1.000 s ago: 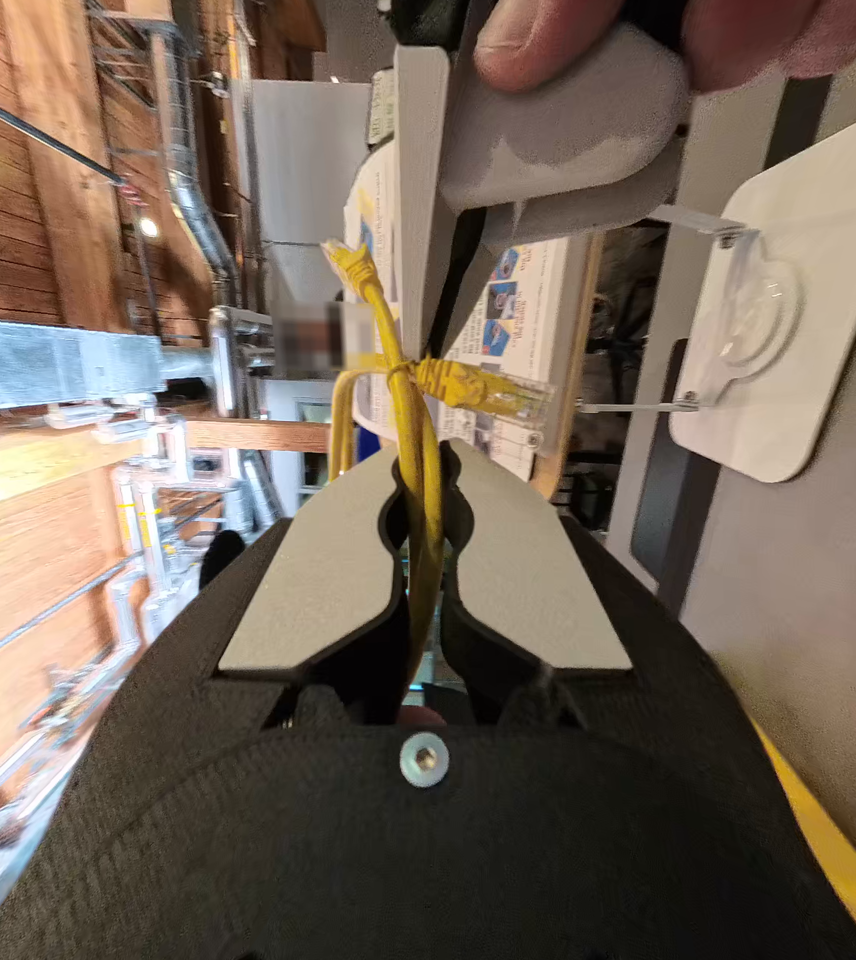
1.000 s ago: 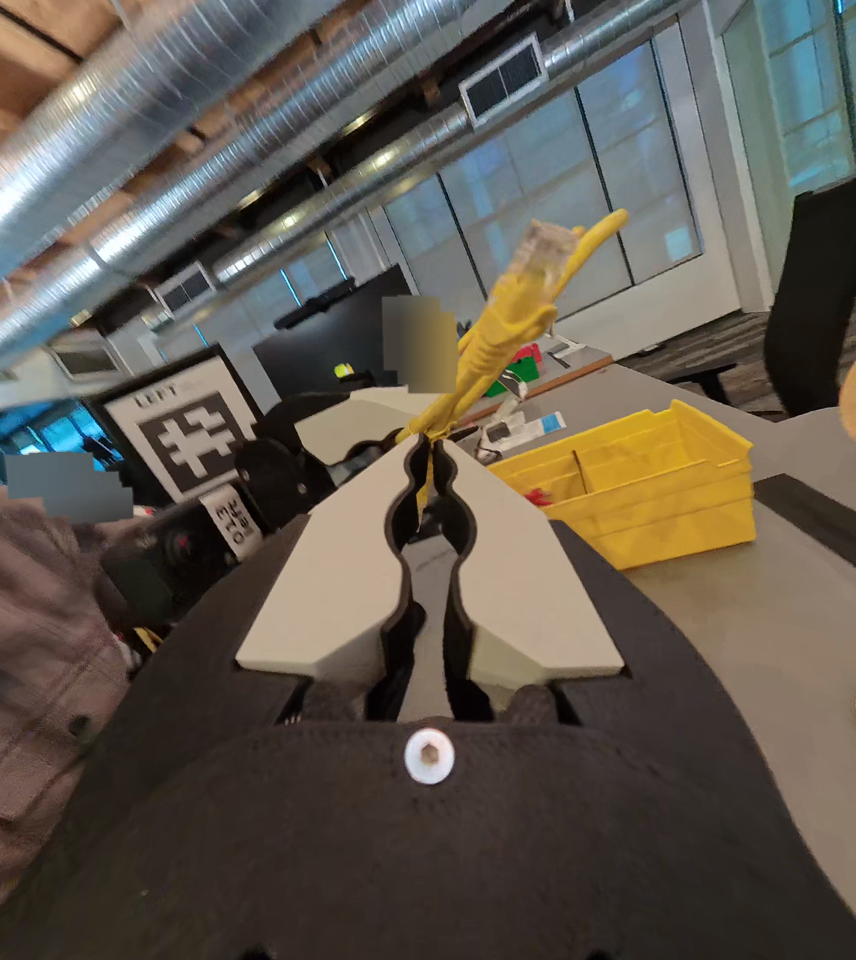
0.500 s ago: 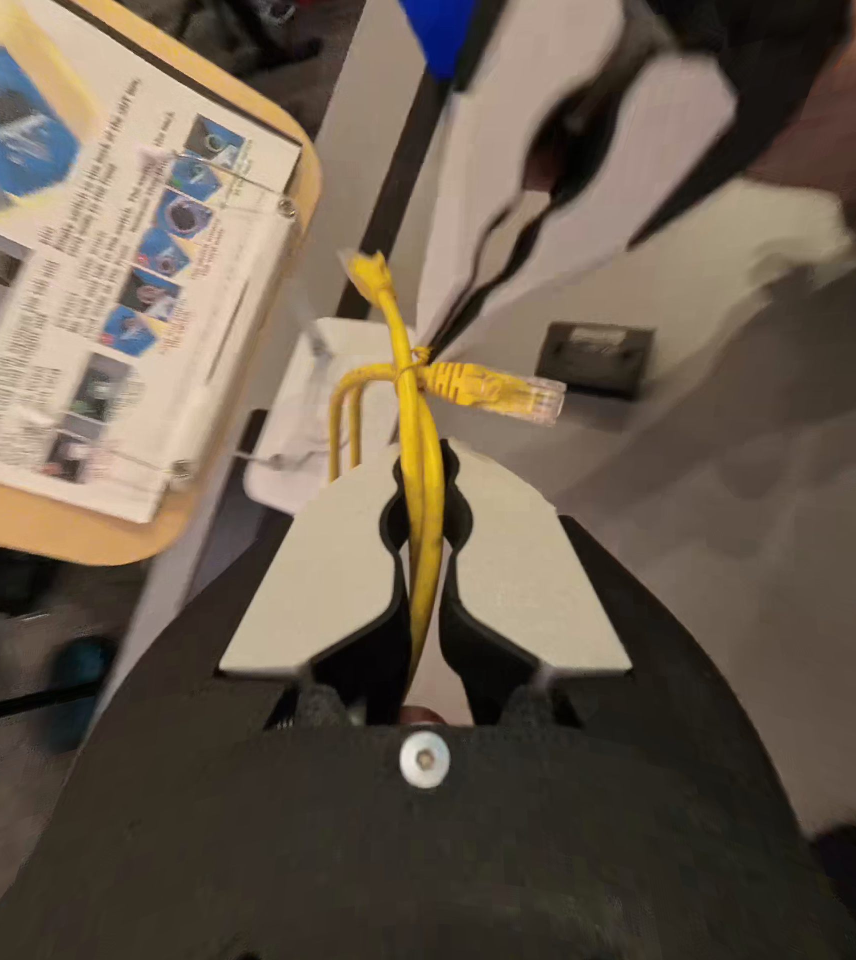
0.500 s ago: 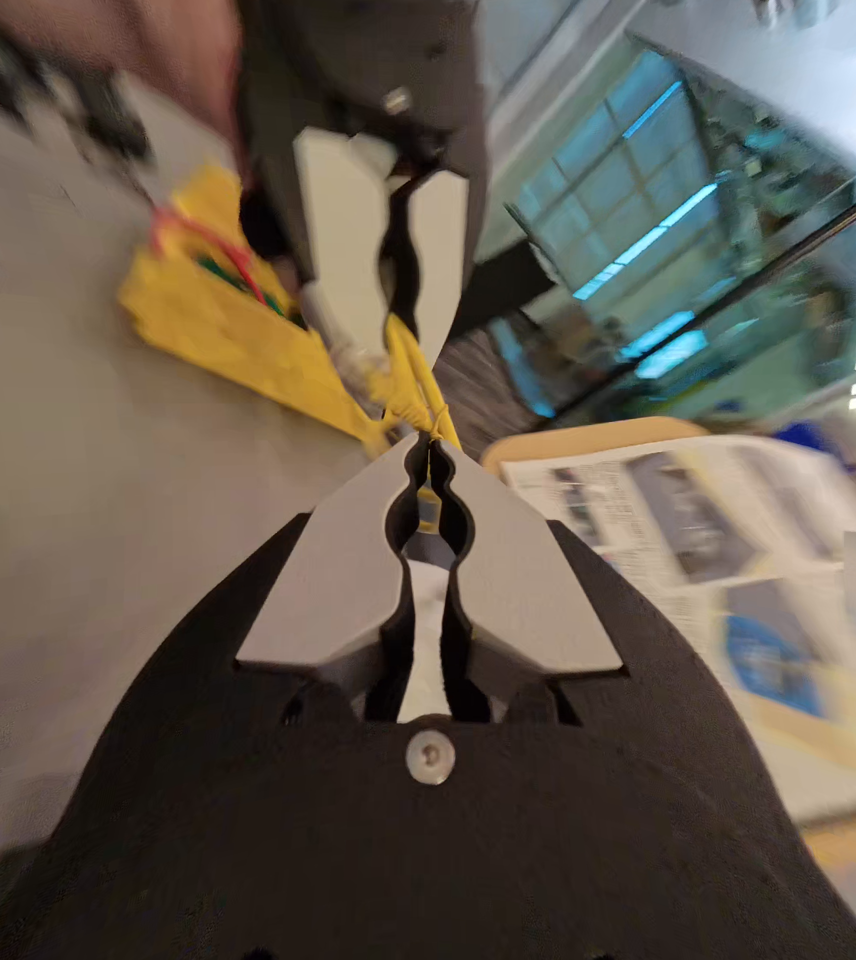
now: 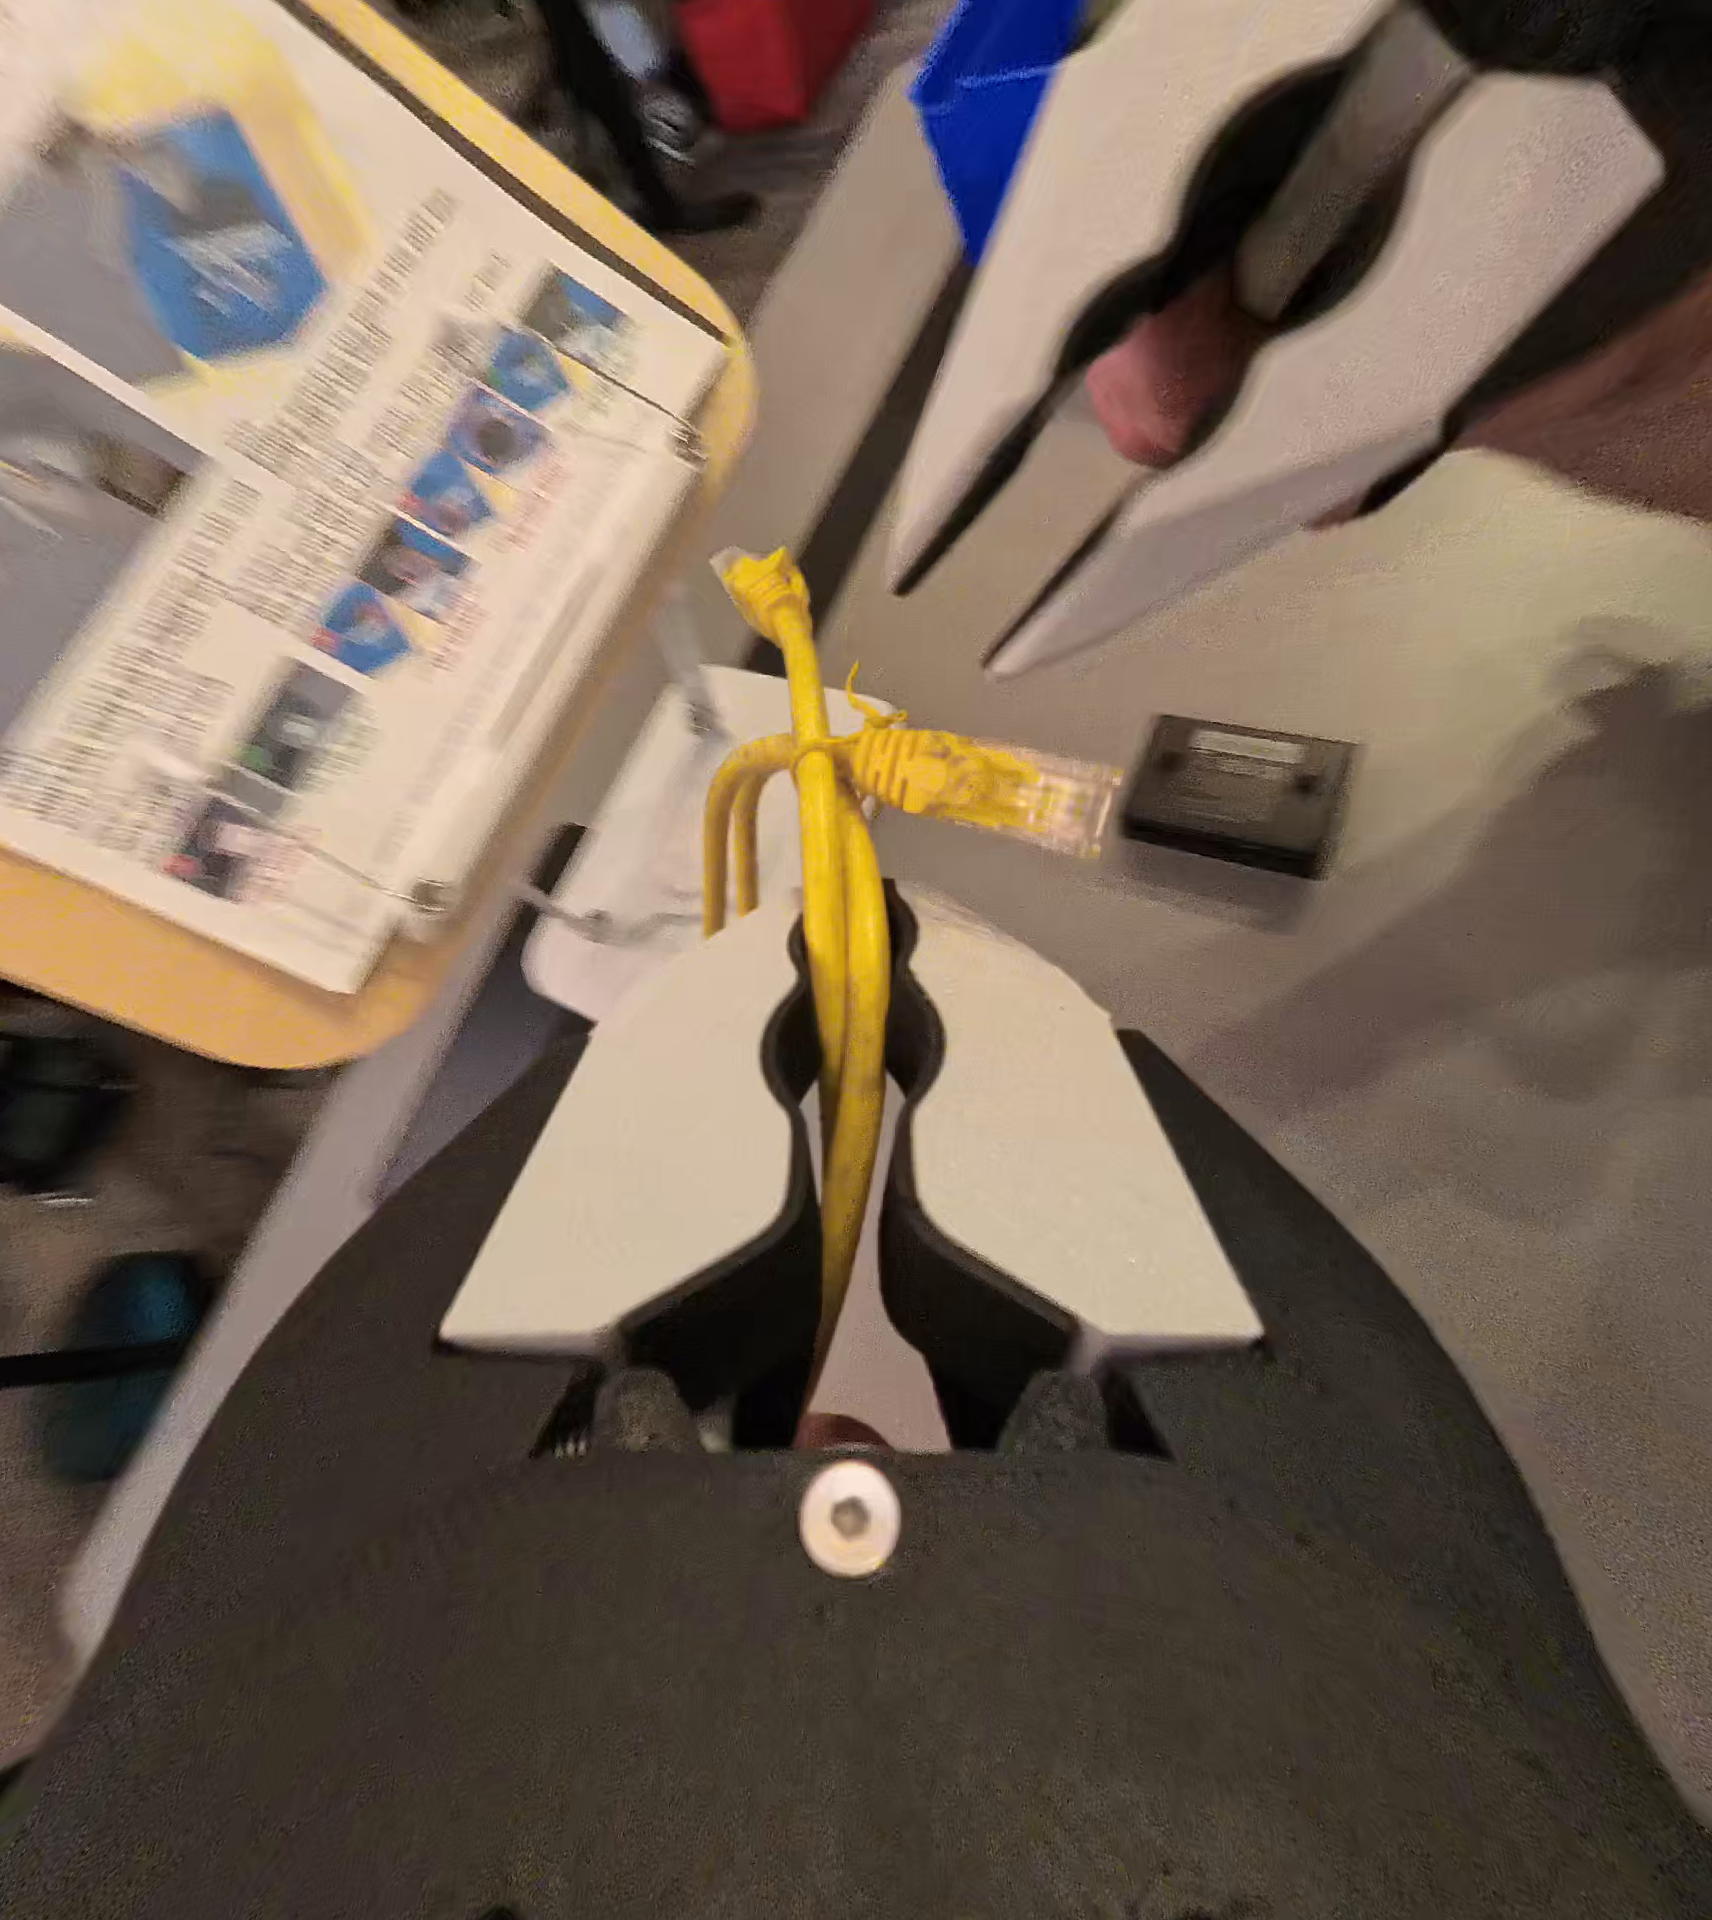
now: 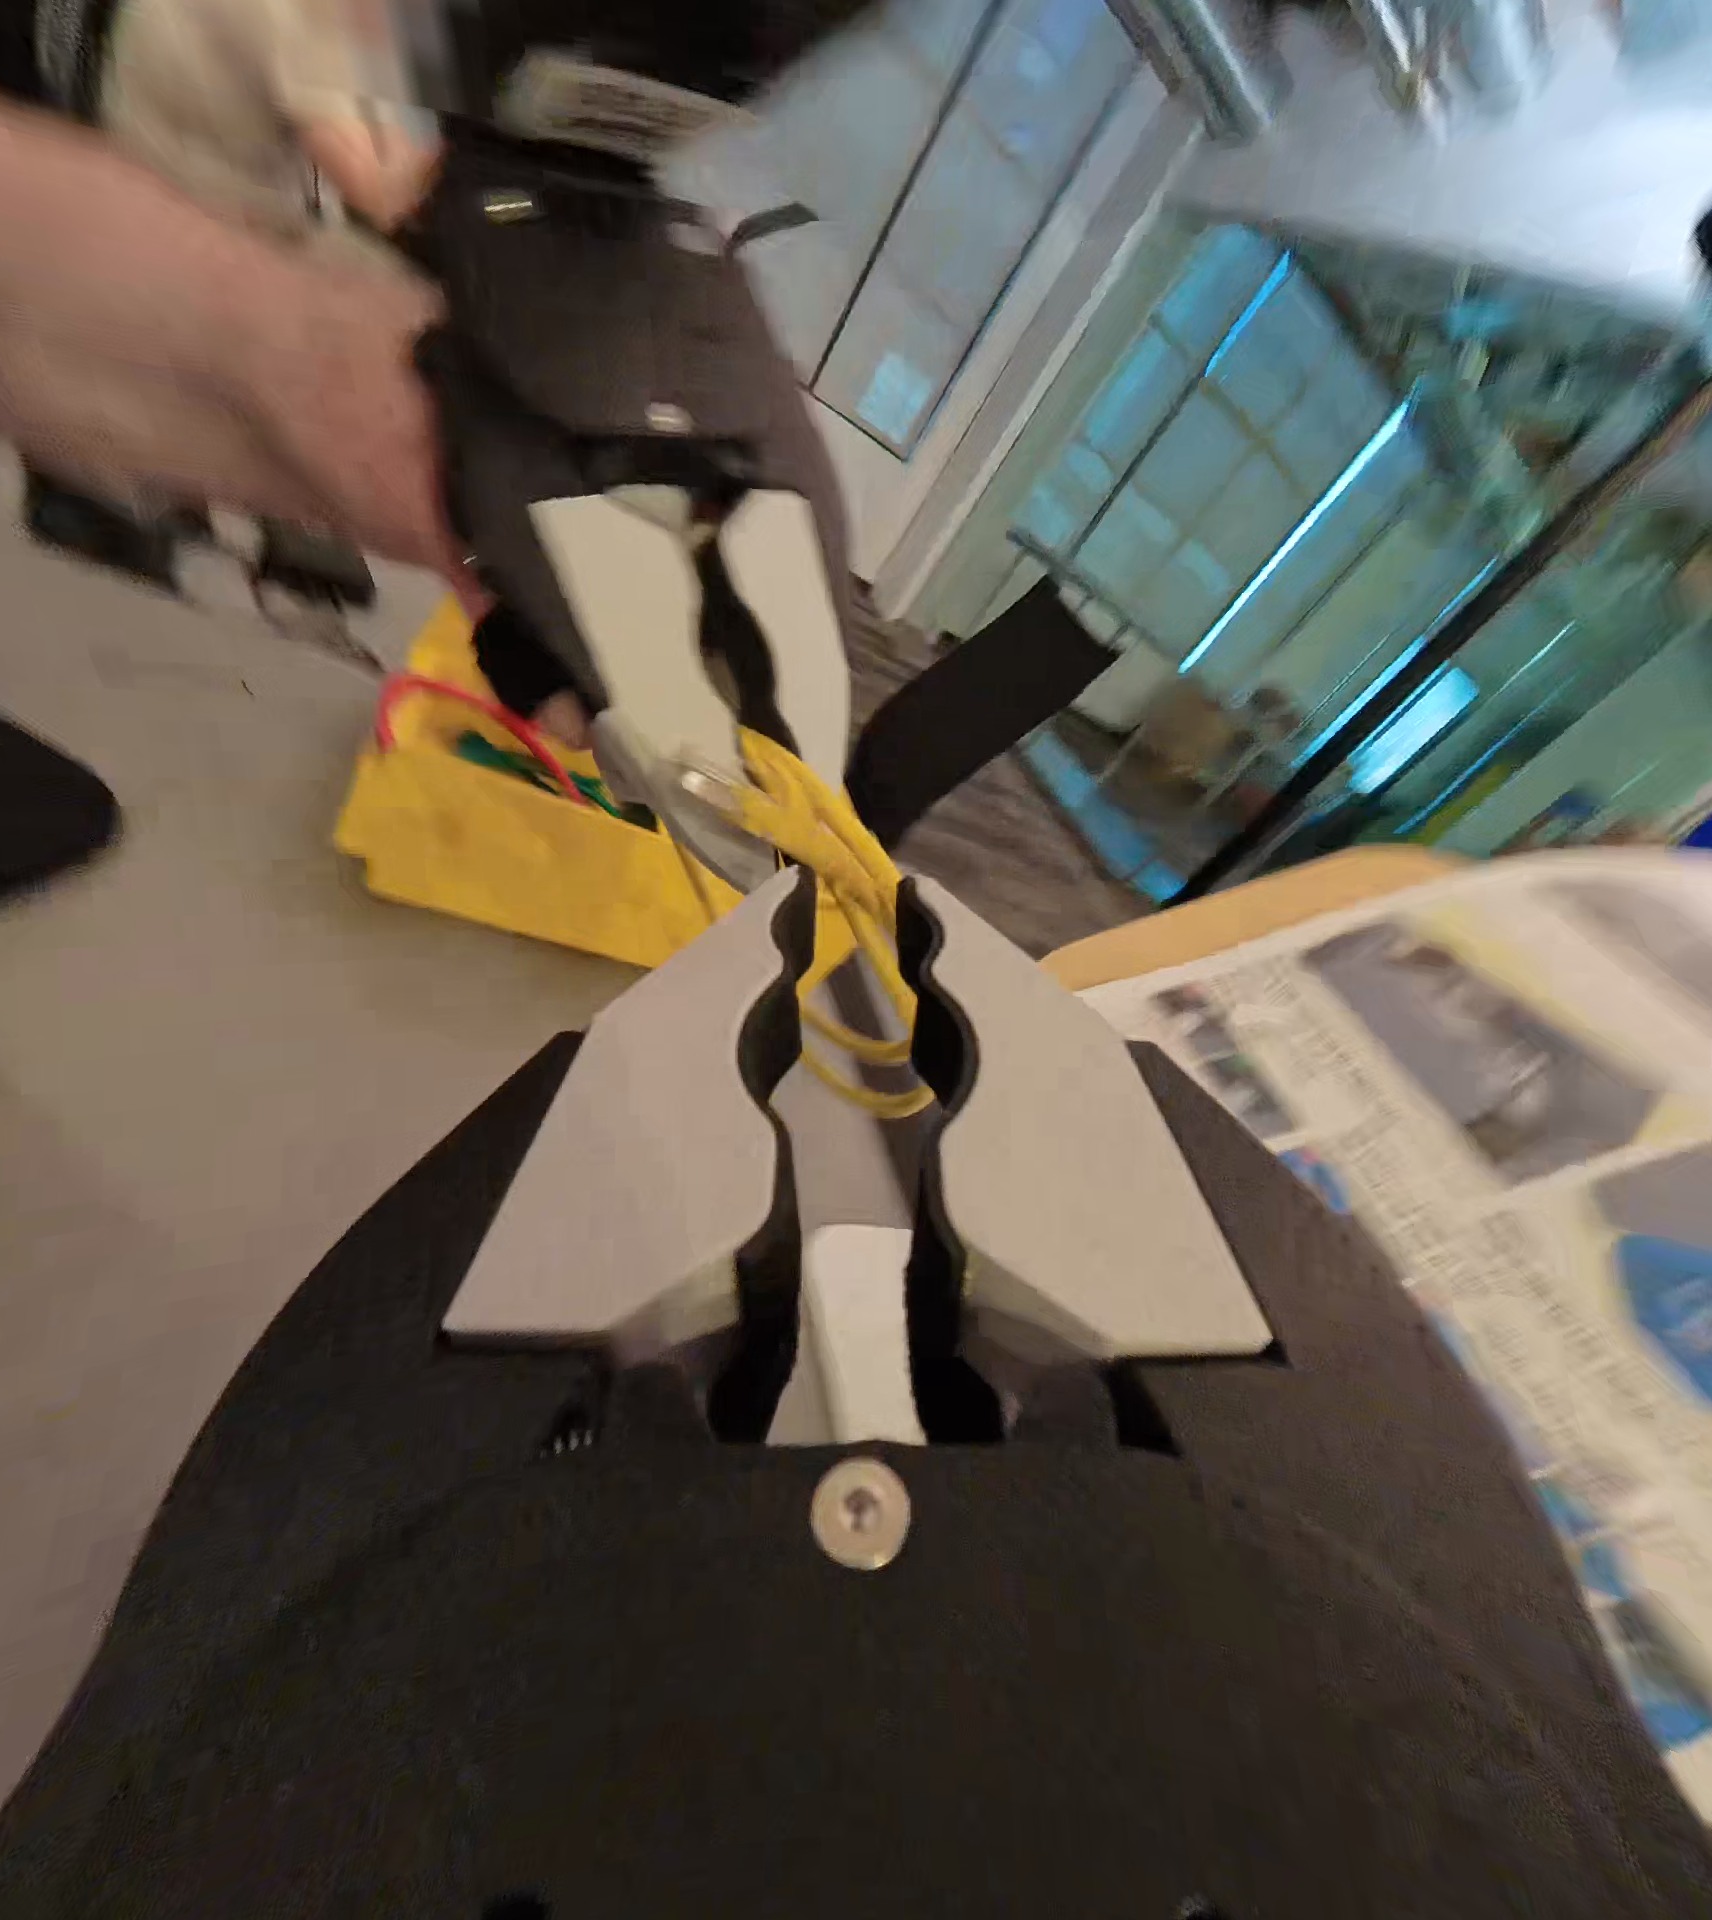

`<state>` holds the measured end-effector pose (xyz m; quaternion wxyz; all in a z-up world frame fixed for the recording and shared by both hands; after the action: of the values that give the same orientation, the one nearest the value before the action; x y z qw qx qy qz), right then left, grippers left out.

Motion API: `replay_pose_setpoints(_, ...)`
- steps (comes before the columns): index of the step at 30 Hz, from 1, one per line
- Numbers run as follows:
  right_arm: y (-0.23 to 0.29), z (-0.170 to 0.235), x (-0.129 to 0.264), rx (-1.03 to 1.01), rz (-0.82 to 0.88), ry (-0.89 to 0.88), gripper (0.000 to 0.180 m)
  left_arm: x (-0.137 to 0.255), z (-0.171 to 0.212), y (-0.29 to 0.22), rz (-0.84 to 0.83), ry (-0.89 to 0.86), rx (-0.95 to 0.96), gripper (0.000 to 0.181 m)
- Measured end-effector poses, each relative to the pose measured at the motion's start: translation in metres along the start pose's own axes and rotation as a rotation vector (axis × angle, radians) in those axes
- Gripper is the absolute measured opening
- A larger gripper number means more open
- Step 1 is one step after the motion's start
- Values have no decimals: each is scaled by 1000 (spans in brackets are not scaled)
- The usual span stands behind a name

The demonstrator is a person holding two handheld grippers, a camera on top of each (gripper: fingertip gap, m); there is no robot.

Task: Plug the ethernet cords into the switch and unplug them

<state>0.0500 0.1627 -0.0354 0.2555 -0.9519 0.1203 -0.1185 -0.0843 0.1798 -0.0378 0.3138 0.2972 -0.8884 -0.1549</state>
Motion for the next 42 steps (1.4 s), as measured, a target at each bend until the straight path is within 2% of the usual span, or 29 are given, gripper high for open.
replay_pose_setpoints(3, -11, 9, 5, -256, -108, -148, 22, 6, -9, -1, -171, -47, -135, 8)
replay_pose_setpoints(9, -18, 14, 6, -587, -280, -390, 17, 5, -18, -4, -461, -38, -453, 8)
replay_pose_setpoints(12, -22, 20, 3, -749, -340, -495, 17, 2, -21, -11, -544, -47, -577, 8)
replay_pose_setpoints(24, -25, 28, 3, -881, -398, -628, 0, 0, -26, -19, -625, -76, -700, 8)
replay_pose_setpoints(30, -24, 29, 2, -897, -377, -629, 0, -2, -25, -21, -668, -59, -776, 8)
replay_pose_setpoints(34, -23, 29, 3, -832, -339, -584, 0, -3, -24, -22, -673, -45, -789, 8)
replay_pose_setpoints(36, -22, 25, 3, -714, -256, -496, 0, -3, -23, -20, -661, -20, -763, 8)
replay_pose_setpoints(39, -12, 7, 6, -410, -144, -334, 0, -4, -22, -16, -607, 19, -678, 8)
replay_pose_setpoints(42, -3, 2, 2, -156, -60, -74, 0, -2, -22, -12, -530, 5, -567, 8)
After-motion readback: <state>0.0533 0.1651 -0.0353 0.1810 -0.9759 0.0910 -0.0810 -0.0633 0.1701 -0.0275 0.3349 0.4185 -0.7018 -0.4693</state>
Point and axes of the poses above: each gripper's, where its closed fingertips meet, x back along the fingers, z out of its underside, y = z × x across the jaws, the point moved 7 cm from there along x, back along the fingers, and after that the axes turned 12 degrees about -z, right-handed, at the moved point
